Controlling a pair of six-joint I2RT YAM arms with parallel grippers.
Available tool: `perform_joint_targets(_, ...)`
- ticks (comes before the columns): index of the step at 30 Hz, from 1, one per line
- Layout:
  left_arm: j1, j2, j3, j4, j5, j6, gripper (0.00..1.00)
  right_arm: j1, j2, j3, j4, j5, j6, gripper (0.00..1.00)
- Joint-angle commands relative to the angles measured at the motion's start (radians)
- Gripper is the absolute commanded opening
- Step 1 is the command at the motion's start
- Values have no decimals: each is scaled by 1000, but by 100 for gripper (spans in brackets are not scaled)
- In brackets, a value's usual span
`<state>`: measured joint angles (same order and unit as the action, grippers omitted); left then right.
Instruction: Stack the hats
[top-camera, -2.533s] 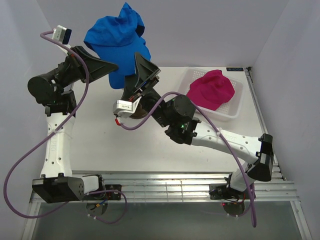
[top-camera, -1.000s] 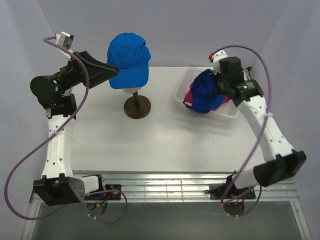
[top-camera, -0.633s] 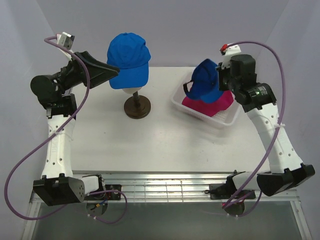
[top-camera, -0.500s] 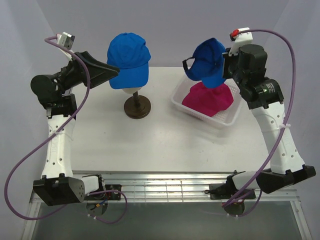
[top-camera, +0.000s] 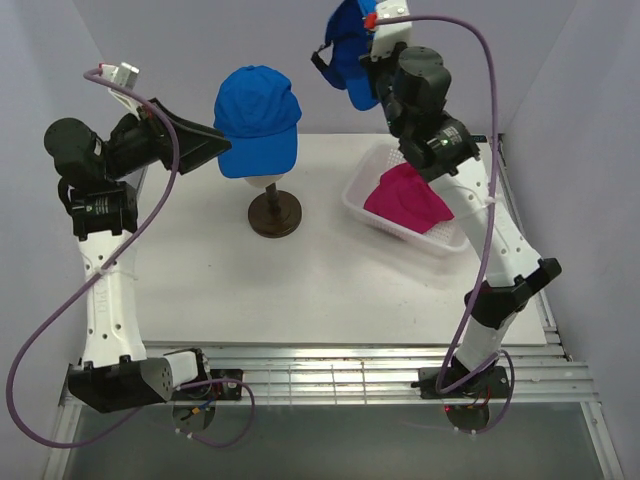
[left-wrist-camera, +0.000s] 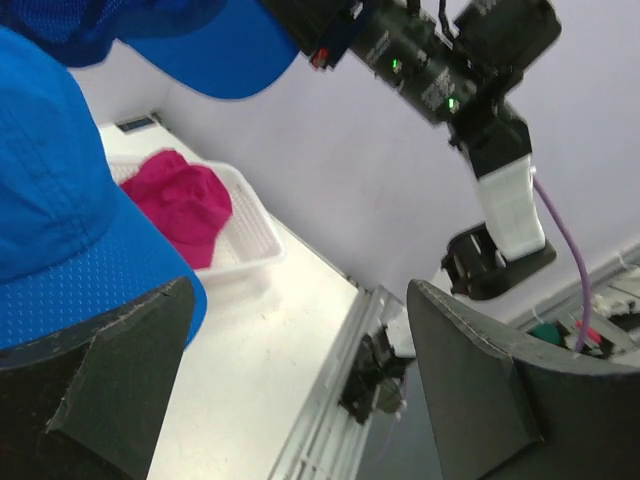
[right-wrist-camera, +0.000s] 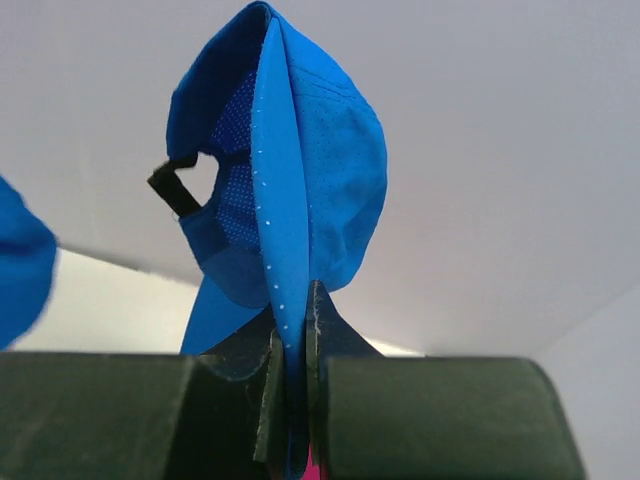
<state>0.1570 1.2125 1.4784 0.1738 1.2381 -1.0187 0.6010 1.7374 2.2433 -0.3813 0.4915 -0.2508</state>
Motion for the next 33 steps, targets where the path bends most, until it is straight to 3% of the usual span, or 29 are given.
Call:
perform_joint_targets(1,21,-51,144,-481,-67,493,98,120,40,56,293,154,-296,8)
perform_joint_targets(3,24,-60,178,-641,-126,606,98,172,95,79,425,186,-387,8)
perform_joint_targets(9,26,-97,172,-833,-255,836,98,259,221,154,683,208,-671,8)
perform_joint_targets(16,26,-134,31,-870,-217,902,92,325,267,121,794,98,-840,8)
perform_joint_targets(21,24,-148,-39,-873,-203,930,90,309,323,107,895,75,-926,8)
perform_joint_targets(26,22,-153,-92,-867,-192,967,88,304,372,114,837,-19,-898,8)
perform_joint_targets(33,18,-146,-116,-867,-147,988,77,329,383,91,783,-70,-955,8)
